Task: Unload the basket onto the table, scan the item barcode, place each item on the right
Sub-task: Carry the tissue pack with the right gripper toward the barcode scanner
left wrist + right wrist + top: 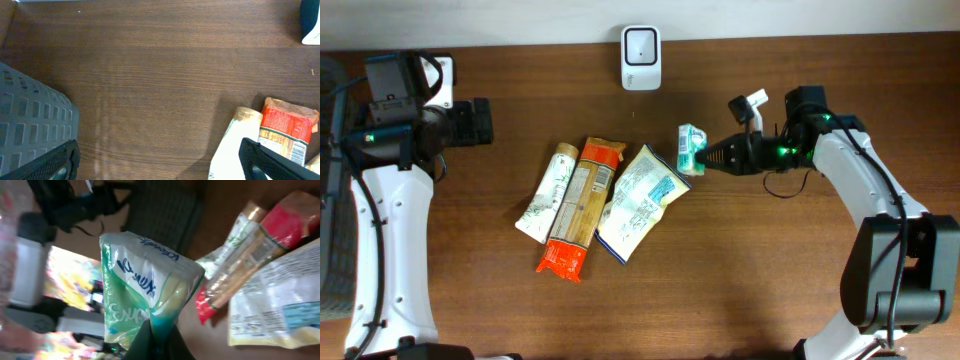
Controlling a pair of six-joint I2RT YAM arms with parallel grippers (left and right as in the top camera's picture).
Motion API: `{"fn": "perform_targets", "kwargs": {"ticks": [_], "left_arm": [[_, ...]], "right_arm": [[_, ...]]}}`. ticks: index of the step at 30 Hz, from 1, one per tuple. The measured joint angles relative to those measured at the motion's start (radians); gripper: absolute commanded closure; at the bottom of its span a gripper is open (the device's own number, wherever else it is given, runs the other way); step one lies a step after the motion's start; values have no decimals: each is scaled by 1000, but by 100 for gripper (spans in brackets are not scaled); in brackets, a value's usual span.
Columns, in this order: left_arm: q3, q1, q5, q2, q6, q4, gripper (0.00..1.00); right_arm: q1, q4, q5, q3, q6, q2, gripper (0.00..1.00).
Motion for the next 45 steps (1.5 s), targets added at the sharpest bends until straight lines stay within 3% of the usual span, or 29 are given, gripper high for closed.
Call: {"fn": "perform_targets", "kwargs": {"ticks": [7, 11, 17, 23, 28, 33, 39, 45], "left_arm": [[0, 0, 0, 0, 0, 0, 1], [0, 0, 0, 0, 0, 0, 1], [0, 0, 0, 0, 0, 1, 1], [-1, 0, 0, 0, 0, 2, 1], [-1, 0, 0, 0, 0, 2, 1], [-1, 0, 0, 0, 0, 2, 1], [-1, 0, 0, 0, 0, 2, 1], [-1, 0, 0, 0, 0, 0, 1]], "right_arm": [[0, 8, -38, 96, 202, 0, 96], [8, 97, -45, 177, 301, 0, 96], [52, 355, -53, 194, 543, 0, 96], [63, 743, -56, 199, 887, 0, 96], [84, 818, -10, 201, 1042, 0, 96], [84, 820, 69, 201, 1067, 0, 96], [113, 756, 166, 202, 953, 1, 96], [228, 372, 702, 209, 762, 5, 96]]}}
